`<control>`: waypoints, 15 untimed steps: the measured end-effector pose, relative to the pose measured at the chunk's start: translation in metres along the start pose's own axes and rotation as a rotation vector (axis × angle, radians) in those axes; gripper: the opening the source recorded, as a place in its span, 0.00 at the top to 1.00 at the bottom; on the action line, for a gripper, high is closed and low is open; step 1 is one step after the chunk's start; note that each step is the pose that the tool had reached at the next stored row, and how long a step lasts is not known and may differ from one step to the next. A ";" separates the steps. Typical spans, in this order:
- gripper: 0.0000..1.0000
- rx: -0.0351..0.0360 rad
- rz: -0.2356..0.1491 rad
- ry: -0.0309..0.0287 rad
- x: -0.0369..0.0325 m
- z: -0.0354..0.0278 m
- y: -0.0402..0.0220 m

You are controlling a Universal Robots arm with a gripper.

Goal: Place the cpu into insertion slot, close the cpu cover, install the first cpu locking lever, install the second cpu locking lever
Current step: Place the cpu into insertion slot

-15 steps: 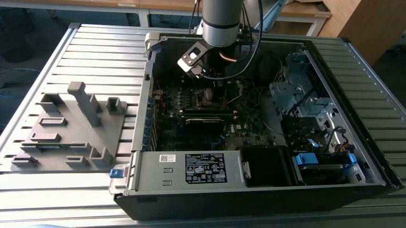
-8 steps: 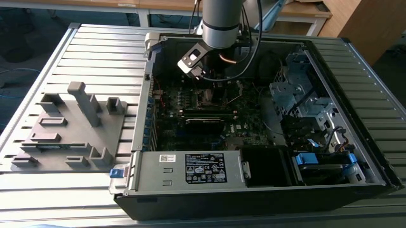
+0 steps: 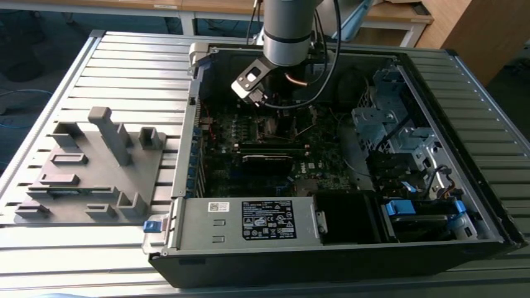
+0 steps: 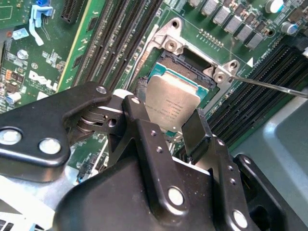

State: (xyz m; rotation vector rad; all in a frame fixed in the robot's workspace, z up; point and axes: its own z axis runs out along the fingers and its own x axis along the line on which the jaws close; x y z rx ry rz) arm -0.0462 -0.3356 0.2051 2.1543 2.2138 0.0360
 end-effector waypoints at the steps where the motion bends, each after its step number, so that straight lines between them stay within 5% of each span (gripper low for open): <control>1: 0.46 -0.0002 0.000 0.0002 0.0001 0.0003 -0.0002; 15: 0.46 0.0000 0.000 0.0000 0.0002 0.0053 -0.0022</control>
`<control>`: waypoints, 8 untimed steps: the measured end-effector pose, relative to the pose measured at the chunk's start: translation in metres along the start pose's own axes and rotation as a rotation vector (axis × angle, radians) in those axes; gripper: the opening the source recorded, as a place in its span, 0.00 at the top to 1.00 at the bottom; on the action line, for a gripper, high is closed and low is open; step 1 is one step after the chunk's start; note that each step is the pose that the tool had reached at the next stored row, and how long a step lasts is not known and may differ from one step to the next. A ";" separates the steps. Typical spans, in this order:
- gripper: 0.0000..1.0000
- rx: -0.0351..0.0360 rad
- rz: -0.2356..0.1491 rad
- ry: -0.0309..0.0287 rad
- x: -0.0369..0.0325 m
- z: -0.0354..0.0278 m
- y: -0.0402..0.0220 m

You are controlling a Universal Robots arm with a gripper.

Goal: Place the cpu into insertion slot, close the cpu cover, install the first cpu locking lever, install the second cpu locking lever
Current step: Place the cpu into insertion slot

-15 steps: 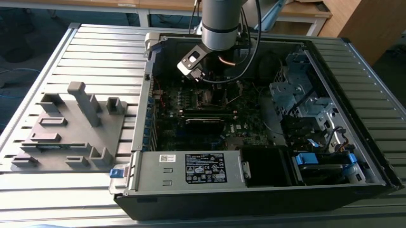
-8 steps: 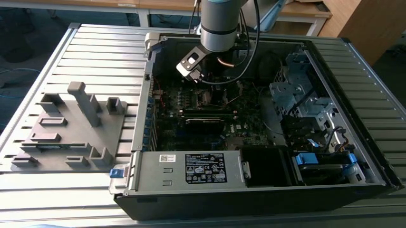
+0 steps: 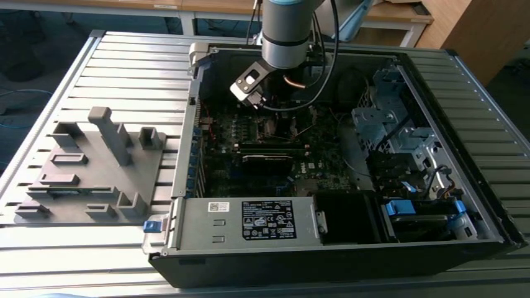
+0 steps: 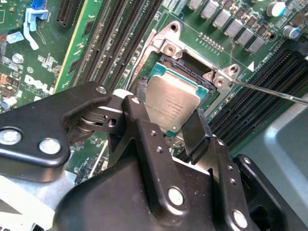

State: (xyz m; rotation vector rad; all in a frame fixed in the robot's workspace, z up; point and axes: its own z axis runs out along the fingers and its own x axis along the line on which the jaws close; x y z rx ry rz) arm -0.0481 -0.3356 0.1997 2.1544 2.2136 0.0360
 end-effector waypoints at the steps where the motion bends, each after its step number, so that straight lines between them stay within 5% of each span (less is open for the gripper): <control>1: 0.46 -0.0003 0.000 0.0003 0.0001 0.0004 0.0000; 8: 0.46 -0.0005 0.000 0.0002 0.0004 0.0029 -0.0006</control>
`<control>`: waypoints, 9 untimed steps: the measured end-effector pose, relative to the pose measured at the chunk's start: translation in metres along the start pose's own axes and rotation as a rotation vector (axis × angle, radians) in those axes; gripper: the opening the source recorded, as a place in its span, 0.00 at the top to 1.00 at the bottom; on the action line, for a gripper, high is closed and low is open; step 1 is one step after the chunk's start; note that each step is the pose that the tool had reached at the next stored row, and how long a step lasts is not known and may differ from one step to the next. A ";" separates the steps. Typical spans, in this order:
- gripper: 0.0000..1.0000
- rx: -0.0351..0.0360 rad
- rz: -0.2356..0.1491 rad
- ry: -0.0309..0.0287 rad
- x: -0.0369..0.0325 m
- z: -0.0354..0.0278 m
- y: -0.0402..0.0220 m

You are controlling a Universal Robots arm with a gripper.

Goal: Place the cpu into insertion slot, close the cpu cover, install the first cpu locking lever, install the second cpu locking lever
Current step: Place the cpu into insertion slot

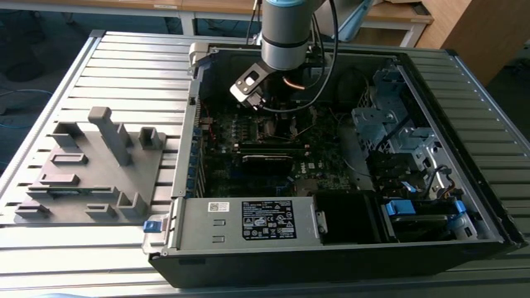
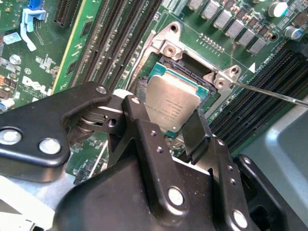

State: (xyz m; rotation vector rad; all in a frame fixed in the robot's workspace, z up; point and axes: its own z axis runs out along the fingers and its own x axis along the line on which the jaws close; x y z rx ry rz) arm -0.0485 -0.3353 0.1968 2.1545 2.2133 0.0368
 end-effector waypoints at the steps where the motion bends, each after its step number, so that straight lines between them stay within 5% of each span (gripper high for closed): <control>1: 0.46 0.0001 0.000 -0.0001 0.0001 0.0000 0.0000; 9: 0.46 0.0001 0.000 0.0000 0.0009 0.0017 -0.0003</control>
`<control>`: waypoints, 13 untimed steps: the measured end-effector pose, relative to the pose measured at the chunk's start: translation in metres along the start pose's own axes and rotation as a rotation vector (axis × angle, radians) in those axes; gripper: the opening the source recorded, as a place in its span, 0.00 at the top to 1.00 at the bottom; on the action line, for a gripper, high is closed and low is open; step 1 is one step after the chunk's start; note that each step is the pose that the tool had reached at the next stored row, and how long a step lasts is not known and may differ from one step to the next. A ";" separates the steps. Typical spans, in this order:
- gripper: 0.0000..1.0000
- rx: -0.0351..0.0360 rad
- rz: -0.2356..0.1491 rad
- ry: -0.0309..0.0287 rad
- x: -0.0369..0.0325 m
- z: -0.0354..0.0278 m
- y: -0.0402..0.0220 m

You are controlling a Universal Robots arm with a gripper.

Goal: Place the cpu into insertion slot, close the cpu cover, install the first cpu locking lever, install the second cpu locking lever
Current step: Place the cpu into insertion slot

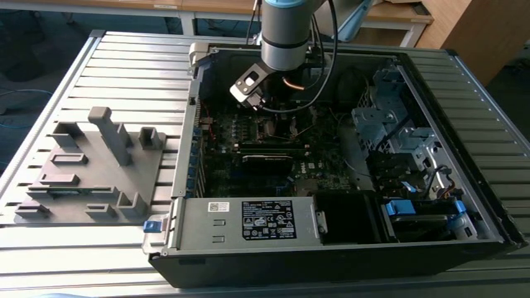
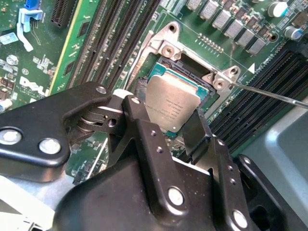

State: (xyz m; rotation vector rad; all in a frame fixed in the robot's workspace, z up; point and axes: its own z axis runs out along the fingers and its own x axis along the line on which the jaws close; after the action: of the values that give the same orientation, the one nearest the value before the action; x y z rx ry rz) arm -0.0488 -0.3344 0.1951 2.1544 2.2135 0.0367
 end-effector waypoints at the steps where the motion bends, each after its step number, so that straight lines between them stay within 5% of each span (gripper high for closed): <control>1: 0.46 0.0001 0.000 -0.0001 0.0000 0.0001 0.0000; 13: 0.46 0.0001 0.014 -0.0006 0.0003 0.0012 -0.0001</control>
State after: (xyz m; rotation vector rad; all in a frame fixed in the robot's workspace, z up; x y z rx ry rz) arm -0.0488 -0.3341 0.1938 2.1693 2.1987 0.0365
